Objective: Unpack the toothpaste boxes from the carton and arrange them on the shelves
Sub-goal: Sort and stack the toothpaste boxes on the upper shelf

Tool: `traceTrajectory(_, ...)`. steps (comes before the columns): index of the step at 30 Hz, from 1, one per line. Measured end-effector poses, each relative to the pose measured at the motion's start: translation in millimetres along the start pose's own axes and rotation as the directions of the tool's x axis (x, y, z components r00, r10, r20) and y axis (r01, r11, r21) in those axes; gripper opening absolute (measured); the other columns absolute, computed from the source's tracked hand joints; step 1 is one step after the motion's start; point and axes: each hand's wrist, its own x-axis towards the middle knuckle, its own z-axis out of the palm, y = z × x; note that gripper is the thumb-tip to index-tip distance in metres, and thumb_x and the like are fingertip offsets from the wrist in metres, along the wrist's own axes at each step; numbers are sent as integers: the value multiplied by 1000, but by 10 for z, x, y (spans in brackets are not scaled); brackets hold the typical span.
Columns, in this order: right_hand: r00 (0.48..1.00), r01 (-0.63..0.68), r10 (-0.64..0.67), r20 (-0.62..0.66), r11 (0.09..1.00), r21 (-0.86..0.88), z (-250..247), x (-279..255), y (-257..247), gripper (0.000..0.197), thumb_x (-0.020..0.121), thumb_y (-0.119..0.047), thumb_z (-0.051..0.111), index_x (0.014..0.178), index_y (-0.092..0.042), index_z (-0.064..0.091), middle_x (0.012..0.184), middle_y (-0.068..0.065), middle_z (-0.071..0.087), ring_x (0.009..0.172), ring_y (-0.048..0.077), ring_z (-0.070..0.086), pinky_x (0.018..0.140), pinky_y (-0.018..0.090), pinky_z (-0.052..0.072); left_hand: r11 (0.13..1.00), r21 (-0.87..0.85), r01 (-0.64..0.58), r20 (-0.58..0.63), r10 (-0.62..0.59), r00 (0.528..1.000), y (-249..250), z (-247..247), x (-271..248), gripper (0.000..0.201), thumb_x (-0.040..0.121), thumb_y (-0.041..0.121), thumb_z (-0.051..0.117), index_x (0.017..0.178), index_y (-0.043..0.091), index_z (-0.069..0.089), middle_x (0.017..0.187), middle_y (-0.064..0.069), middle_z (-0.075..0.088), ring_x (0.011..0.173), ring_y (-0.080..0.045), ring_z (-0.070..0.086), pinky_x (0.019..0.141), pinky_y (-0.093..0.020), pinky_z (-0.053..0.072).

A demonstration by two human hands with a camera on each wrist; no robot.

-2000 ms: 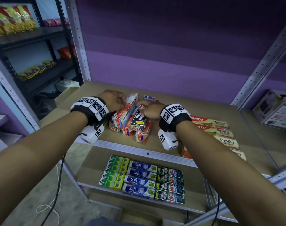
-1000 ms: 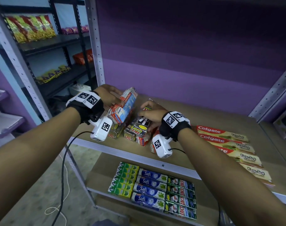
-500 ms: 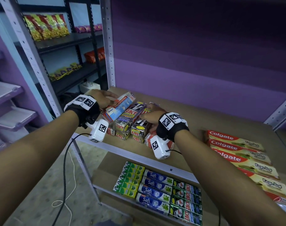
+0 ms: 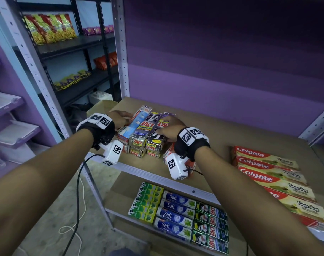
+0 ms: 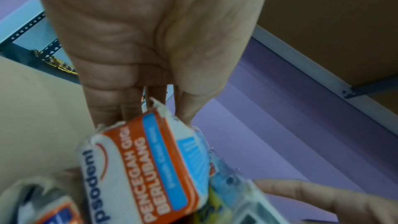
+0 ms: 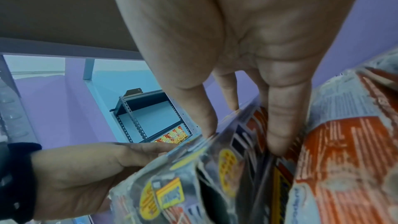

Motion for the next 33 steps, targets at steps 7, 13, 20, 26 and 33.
traceTrajectory(7, 1000, 22, -21, -18, 995, 93, -58, -76, 94, 67, 78, -34, 79, 139, -29, 50, 127, 4, 59, 98, 22, 66, 80, 40, 61, 901, 411, -139, -29, 165, 986, 273, -10, -117, 27, 98, 25, 49, 119, 20, 66, 120, -3, 66, 106, -22, 62, 85, -27, 49)
traceTrajectory(13, 996, 64, -60, -62, 995, 72, -309, -193, 207, 36, 85, -23, 74, 120, -25, 63, 114, -3, 63, 94, 19, 68, 67, 28, 61, 770, 563, -300, 11, 355, 935, 595, 136, -277, 23, 94, 28, 52, 110, 27, 69, 115, 9, 65, 107, -14, 59, 91, -23, 47)
traceTrajectory(20, 991, 99, -107, -80, 990, -97, -614, -382, 474, 26, 87, -9, 56, 95, -30, 69, 105, -5, 69, 71, 6, 62, 52, 11, 49, 613, 603, -510, 206, 498, 842, 696, 540, -339, 16, 89, 31, 62, 99, 30, 73, 103, 10, 62, 95, -10, 55, 82, -17, 34)
traceTrajectory(26, 995, 96, -98, 6, 955, -281, -740, -546, 743, 23, 91, -14, 58, 97, -30, 75, 119, -7, 64, 106, 14, 63, 81, 21, 48, 504, 650, -568, 277, 539, 795, 740, 797, -363, 19, 84, 33, 68, 99, 23, 67, 107, 0, 60, 100, -22, 57, 86, -28, 46)
traceTrajectory(33, 990, 119, -79, 118, 914, -387, -694, -700, 903, 31, 95, -31, 58, 126, -35, 61, 137, -8, 55, 121, 11, 52, 90, 17, 34, 484, 668, -565, 284, 536, 795, 736, 846, -350, 31, 82, 33, 73, 106, 19, 61, 114, -3, 56, 104, -23, 55, 83, -26, 42)
